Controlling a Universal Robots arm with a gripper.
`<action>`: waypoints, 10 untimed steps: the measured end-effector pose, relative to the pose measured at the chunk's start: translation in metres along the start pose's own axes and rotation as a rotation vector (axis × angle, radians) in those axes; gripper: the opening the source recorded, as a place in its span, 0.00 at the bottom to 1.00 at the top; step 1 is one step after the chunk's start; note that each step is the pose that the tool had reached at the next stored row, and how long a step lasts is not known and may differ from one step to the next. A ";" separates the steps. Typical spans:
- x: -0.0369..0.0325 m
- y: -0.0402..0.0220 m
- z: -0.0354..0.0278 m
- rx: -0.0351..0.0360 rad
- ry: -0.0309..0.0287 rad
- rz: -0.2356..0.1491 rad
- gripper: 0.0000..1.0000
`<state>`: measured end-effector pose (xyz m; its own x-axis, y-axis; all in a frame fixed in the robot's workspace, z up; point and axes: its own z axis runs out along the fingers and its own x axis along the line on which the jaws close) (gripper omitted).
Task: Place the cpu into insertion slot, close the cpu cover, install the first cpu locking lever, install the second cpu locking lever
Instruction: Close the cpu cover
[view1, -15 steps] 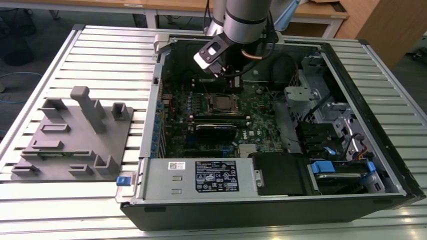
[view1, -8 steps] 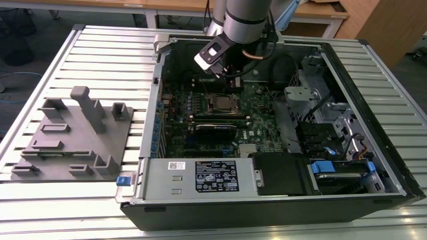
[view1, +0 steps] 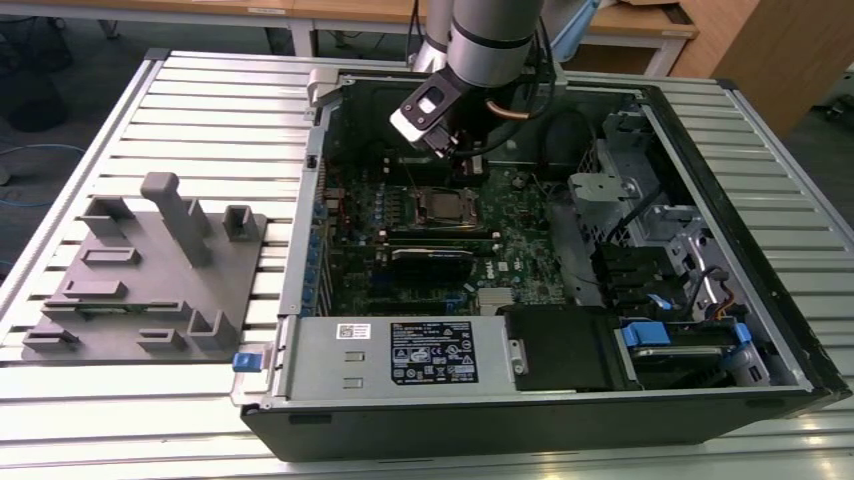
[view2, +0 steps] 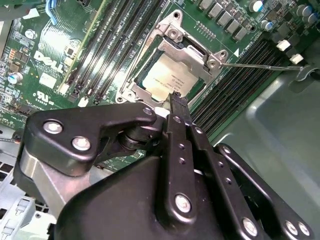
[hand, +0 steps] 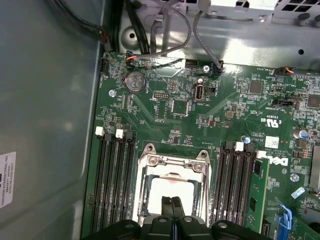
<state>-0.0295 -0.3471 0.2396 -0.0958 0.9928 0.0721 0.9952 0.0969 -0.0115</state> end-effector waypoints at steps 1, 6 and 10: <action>0.0000 0.0000 0.0000 0.0000 0.0000 -0.001 0.11; 0.0000 0.0000 0.0000 0.0032 -0.0006 -0.045 0.11; 0.0000 0.0000 0.0001 0.0035 -0.0002 -0.049 0.11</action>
<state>-0.0295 -0.3471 0.2396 -0.1448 0.9868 0.0724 0.9892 0.1460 -0.0115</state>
